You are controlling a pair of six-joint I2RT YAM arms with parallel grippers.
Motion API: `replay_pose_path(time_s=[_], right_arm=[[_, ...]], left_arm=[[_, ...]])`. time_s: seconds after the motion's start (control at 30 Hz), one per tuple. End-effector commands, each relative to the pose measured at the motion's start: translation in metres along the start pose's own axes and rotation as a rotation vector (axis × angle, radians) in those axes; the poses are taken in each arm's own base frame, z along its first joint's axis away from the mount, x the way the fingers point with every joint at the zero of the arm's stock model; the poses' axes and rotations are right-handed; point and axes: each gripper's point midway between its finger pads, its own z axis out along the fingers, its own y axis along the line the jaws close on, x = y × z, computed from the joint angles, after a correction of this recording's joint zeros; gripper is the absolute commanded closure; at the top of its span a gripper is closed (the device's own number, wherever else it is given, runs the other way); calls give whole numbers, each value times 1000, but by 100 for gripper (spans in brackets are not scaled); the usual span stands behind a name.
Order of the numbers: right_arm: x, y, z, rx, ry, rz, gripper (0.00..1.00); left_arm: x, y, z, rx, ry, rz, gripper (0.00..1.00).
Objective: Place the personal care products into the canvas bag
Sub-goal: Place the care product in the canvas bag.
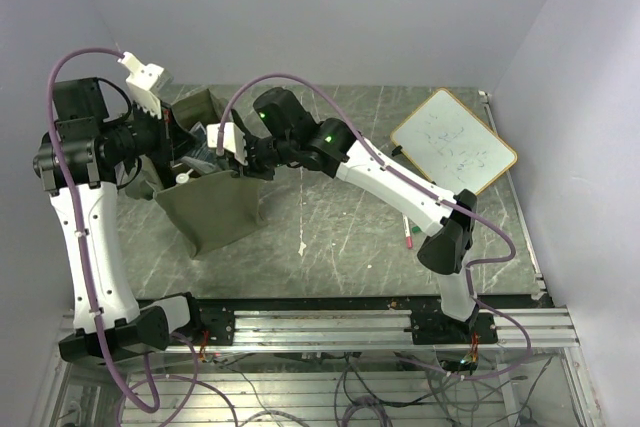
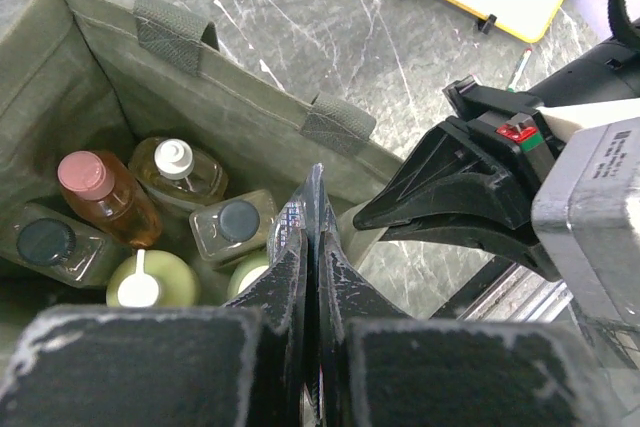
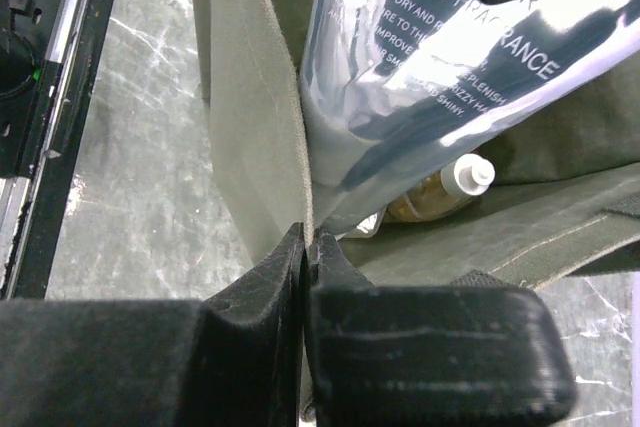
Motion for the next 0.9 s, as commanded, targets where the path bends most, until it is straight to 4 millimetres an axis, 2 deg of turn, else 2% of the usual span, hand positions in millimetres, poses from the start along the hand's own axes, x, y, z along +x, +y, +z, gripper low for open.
replay_pose_path(time_s=[0.0,0.2,0.33,0.53,0.87], right_arm=[[-49,-13,-23,65,-113,-55,100],[-57,-20,-26,93,-129,-72,100],[-55,-21,-26,97,-125,-80,100],[-57,-24,-25,105,-129,-80,100],[-59,-27,-21,113,-141,-87,100]], left_arm=[[-13,-13,-4,66,-41,43,93],[-7,-12,9,91,-30,26,93],[-4,-16,22,124,-34,-3,93],[1,-12,33,132,-25,-17,93],[28,-8,52,139,98,30,93]])
